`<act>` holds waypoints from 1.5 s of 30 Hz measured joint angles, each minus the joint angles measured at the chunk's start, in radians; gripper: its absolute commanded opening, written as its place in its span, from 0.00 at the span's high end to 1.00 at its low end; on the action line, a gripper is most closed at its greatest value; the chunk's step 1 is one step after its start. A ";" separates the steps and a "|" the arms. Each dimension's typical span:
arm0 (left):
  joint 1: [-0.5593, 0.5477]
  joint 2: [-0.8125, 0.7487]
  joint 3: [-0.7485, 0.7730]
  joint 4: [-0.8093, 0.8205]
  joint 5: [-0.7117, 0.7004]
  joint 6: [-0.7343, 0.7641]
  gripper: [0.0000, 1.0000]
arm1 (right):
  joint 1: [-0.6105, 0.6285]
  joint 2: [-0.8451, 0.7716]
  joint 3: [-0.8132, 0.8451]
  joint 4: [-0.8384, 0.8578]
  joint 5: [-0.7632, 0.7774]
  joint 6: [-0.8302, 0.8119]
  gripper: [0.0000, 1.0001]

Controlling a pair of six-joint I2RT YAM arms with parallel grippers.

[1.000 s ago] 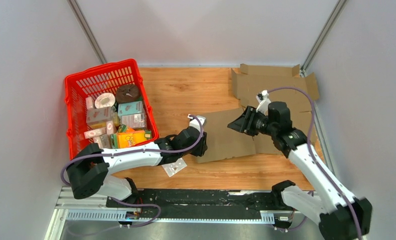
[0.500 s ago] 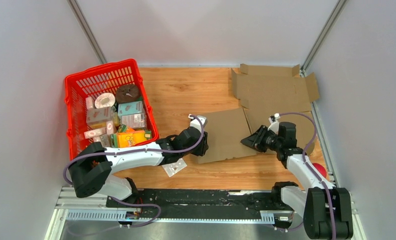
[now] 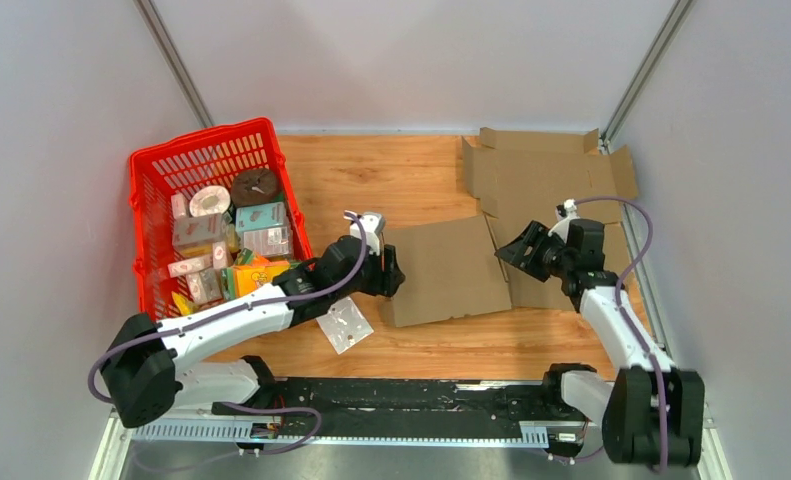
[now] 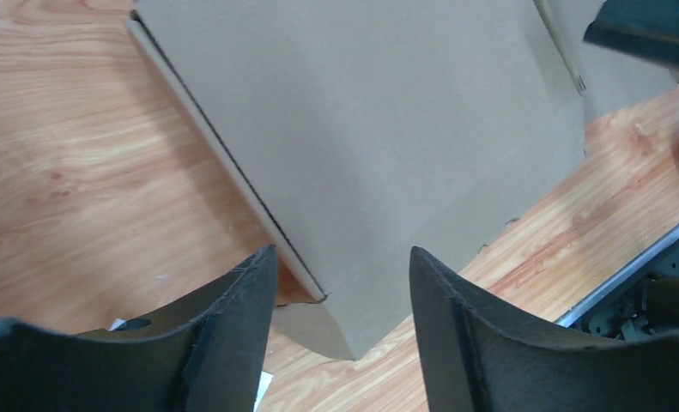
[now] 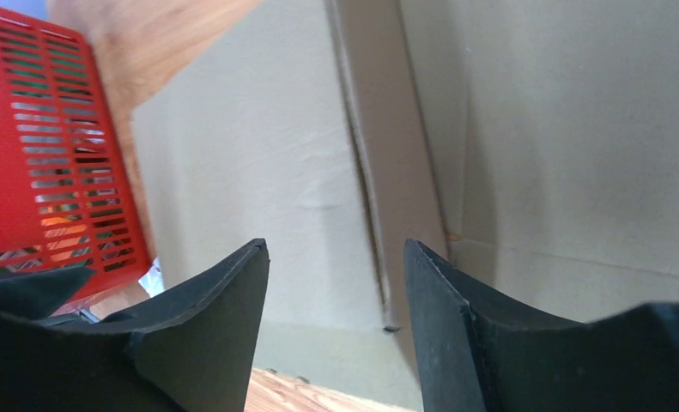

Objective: Fold the paper box

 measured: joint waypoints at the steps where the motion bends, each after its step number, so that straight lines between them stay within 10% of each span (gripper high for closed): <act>1: 0.016 -0.010 0.000 -0.007 0.010 0.000 0.27 | 0.000 0.035 0.005 0.010 0.003 -0.001 0.41; 12: 0.126 0.077 0.021 -0.084 0.084 -0.065 0.21 | -0.017 0.243 -0.006 0.124 -0.013 0.037 0.73; 45: 0.134 0.132 0.027 0.232 0.175 -0.286 0.19 | -0.161 0.286 -0.068 0.231 -0.058 0.106 0.76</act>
